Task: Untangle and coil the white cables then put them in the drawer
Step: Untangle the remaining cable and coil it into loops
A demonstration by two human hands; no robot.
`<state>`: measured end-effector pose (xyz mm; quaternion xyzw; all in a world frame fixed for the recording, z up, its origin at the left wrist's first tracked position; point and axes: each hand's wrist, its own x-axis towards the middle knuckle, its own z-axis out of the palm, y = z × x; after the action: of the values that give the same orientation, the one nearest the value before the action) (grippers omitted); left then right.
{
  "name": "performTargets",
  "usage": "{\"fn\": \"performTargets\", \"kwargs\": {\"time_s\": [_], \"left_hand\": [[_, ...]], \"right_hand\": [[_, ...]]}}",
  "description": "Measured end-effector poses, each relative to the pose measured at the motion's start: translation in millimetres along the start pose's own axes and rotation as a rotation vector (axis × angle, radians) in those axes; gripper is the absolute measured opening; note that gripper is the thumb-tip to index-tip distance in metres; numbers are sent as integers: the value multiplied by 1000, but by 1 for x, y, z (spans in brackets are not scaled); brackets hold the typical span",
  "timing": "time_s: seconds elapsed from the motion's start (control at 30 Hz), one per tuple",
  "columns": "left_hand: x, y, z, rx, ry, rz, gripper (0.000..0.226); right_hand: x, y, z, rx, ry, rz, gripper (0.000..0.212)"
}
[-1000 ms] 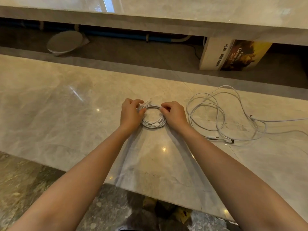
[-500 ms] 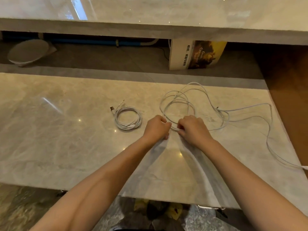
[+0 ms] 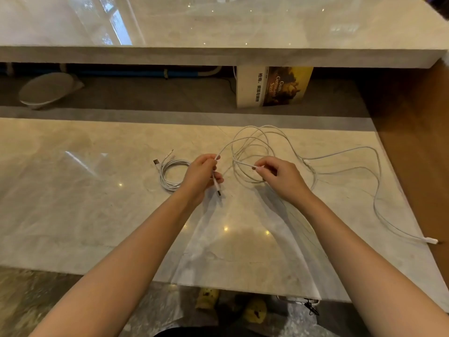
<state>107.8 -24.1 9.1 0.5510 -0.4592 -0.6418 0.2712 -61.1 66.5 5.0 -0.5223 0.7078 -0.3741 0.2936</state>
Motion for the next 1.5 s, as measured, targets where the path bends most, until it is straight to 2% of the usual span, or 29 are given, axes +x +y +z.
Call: {"fn": "performTargets", "kwargs": {"time_s": [0.17,0.2,0.33,0.4,0.47,0.53,0.6,0.63,0.7,0.77,0.83,0.93,1.0,1.07,1.13,1.23,1.37,1.43,1.5], "left_hand": [[-5,19,-9,-121,-59,97,23],[-7,24,-10,-102,-77,122,23],[-18,49,-16,-9,-147,237,24],[-26,64,-18,-29,-215,281,21],[-34,78,-22,-93,-290,316,19],[-38,90,-28,-149,-328,360,19],[-38,100,-38,-209,-288,424,19],[-36,105,-46,-258,-245,455,19],[-32,113,-64,-402,-164,476,18],[-30,117,-83,-526,-106,438,18],[-31,113,-90,-436,-93,368,18],[-38,100,-83,-294,-259,292,21],[-44,100,-77,-369,-428,338,25],[-49,107,-76,-379,-538,450,27],[-51,113,-73,-158,-501,584,27],[-45,112,-61,337,-271,678,20],[-29,99,-55,834,-85,635,15],[-25,97,-56,994,-24,602,18],[-23,98,-60,1153,43,589,23]], "right_hand": [[1,7,-12,-301,-228,-22,22],[2,6,-14,-335,-187,-43,26],[17,-23,-21,-358,241,-230,38],[28,-42,-25,-431,302,-261,39],[38,-55,-26,-463,225,-256,24],[41,-66,-27,-197,42,-166,20],[38,-70,-31,128,-63,-75,23],[36,-70,-34,213,-100,-69,23],[34,-66,-41,286,-156,-78,20],[34,-63,-46,330,-135,-80,18],[39,-64,-45,382,-71,-82,20],[48,-80,-30,298,8,-114,24],[54,-93,-15,144,18,-153,25],[56,-99,0,-35,-75,-180,25],[52,-103,14,-232,-212,-239,27],[44,-111,30,-404,-274,-393,28],[40,-122,31,-562,-157,-519,21],[42,-123,25,-569,-52,-510,19],[47,-119,16,-593,-20,-453,19]]}}
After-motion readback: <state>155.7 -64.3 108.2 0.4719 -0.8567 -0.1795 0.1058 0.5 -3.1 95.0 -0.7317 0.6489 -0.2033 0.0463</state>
